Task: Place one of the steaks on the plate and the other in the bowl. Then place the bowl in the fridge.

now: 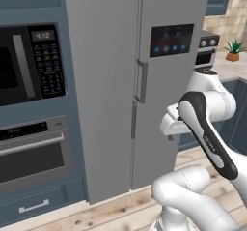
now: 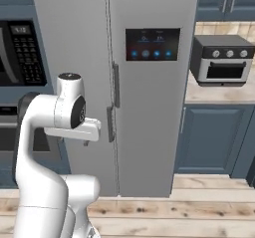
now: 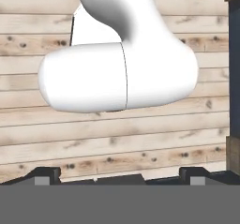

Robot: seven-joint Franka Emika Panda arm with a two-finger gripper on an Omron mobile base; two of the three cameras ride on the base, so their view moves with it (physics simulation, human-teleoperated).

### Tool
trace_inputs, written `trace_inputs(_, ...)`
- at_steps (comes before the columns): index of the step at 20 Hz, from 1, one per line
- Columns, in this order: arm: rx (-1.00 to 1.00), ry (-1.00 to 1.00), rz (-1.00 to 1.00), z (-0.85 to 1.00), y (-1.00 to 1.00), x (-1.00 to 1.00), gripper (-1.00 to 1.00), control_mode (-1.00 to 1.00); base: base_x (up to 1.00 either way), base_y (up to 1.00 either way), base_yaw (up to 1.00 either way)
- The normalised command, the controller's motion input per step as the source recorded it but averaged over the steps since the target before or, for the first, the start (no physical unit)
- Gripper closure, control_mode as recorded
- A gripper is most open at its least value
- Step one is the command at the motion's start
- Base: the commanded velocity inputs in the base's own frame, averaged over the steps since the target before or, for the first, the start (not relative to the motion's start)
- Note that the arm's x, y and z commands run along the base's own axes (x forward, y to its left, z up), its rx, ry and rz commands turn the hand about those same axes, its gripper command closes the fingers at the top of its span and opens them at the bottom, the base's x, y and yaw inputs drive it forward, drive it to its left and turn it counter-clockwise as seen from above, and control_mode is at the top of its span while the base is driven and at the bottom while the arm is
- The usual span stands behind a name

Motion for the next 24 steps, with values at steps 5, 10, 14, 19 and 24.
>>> trace_inputs(5, 0.00, 0.00, 0.00, 0.00, 0.00, 0.00, -1.00, 1.00, 0.35, 0.00, 0.00)
trace_inputs(10, 0.00, 0.00, 0.00, 0.00, 0.00, 0.00, -1.00, 1.00, 0.45, 0.00, 0.00)
trace_inputs(14, 0.00, 0.00, 0.00, 0.00, 0.00, 0.00, -1.00, 1.00, 0.46, 0.00, 0.00)
trace_inputs(19, 0.00, 0.00, 0.00, 0.00, 0.00, 0.00, -1.00, 1.00, 0.45, 0.00, 0.00)
trace_inputs(24, 0.00, 0.00, 0.00, 0.00, 0.00, 0.00, -1.00, 1.00, 0.21, 0.00, 0.00)
